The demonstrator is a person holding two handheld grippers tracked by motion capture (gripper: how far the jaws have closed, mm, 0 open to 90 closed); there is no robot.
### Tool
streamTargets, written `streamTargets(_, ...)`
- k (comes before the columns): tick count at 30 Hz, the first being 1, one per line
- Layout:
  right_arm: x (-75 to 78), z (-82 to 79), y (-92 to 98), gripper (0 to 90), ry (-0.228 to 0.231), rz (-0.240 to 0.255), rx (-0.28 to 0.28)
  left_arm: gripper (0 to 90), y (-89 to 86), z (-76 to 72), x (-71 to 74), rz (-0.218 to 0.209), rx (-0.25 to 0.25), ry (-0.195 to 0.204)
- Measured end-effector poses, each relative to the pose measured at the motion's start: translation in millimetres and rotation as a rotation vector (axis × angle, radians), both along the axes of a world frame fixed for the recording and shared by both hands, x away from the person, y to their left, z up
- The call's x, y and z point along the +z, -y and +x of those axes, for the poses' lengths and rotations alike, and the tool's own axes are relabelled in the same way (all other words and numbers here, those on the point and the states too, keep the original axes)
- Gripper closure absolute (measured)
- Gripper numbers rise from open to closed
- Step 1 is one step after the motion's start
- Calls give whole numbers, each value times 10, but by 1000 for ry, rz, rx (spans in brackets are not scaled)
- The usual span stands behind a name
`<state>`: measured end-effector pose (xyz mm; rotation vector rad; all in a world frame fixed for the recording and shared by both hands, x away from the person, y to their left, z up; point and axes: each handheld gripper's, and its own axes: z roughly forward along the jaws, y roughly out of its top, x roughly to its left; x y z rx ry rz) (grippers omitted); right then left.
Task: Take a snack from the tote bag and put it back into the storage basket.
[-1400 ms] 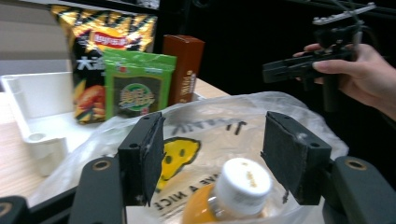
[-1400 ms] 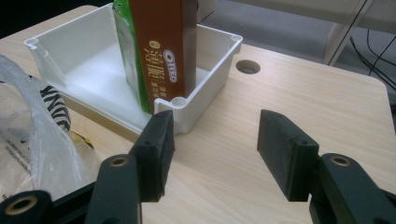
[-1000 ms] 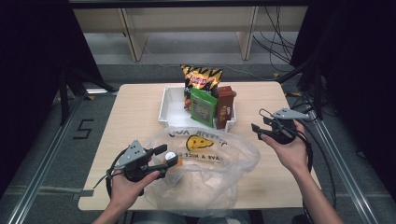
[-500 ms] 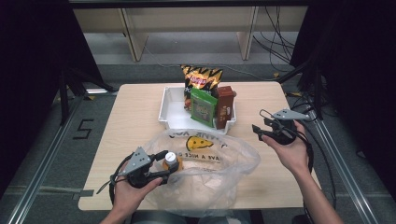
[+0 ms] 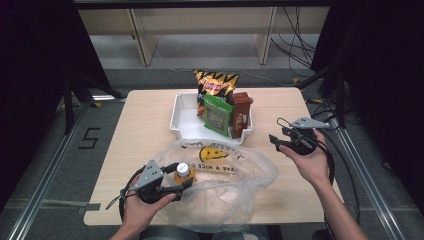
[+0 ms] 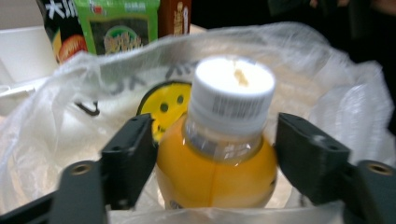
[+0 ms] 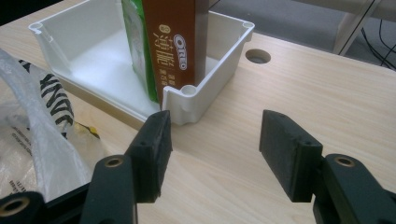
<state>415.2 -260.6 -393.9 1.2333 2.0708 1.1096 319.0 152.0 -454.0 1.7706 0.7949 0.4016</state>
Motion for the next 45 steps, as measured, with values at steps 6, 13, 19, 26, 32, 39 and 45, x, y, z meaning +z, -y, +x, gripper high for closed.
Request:
streamTargets(6, -1, -2, -15, 439, -16, 4, -6, 176, 18, 18, -100, 44, -9, -8)
streamTargets(13, -24, 2, -23, 438, -20, 5, -1, 192, 76, 31, -195, 87, -36, -22)
streamTargets(19, -27, 12, -12, 439, 6, -9, 1, 201, 108, 71, -224, 89, -42, -11)
streamTargets(26, -17, 18, 17, 439, 3, -11, 8, 300, 94, 75, -211, 101, -49, 5)
streamTargets(32, -27, 8, 12, 439, 1, -6, -2, 306, 97, 69, -208, 92, -52, -5)
streamTargets(39, -18, 0, 19, 438, -23, 5, -6, 308, 91, 52, -179, 84, -58, -7)
streamTargets(45, -27, 3, 11, 439, -24, 17, -8, 307, 85, 42, -123, 61, -56, 6)
